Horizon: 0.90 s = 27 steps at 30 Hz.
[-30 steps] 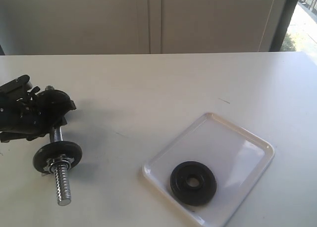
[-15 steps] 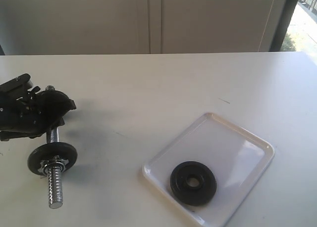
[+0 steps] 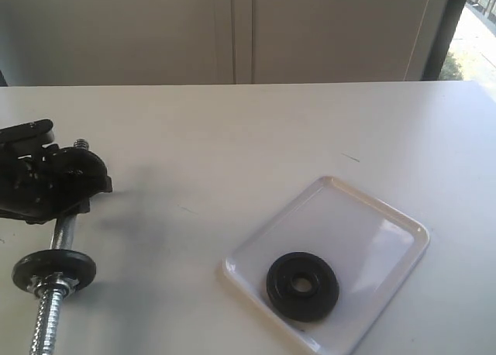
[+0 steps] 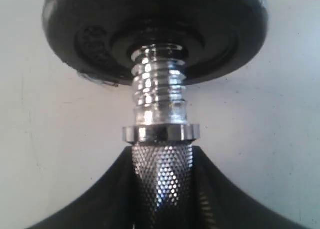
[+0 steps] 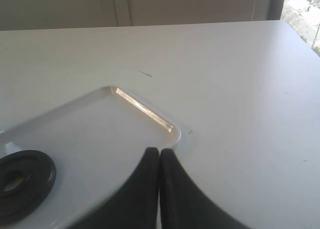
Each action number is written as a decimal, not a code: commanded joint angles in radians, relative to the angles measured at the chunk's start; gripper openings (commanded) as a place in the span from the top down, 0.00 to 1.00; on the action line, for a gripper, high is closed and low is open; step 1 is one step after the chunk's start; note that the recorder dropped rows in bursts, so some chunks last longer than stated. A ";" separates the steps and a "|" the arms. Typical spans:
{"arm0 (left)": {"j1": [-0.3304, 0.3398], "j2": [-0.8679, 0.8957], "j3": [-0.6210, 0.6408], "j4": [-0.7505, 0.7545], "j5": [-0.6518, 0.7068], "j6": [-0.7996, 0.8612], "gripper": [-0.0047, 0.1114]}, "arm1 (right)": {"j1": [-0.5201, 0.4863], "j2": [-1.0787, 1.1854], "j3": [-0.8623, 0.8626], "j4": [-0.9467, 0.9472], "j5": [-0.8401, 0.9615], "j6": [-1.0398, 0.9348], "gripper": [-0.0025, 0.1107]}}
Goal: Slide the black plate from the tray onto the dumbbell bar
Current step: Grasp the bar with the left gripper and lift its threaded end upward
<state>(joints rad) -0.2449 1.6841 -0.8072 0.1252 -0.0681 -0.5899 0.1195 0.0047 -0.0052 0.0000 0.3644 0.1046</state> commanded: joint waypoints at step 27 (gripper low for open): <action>-0.047 -0.257 -0.010 0.153 0.151 0.101 0.96 | 0.000 -0.005 0.005 0.000 -0.009 0.005 0.98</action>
<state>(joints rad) -0.2920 1.4953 -0.7971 0.2519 0.1703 -0.5065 0.1195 0.0047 -0.0052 0.0000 0.3644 0.1071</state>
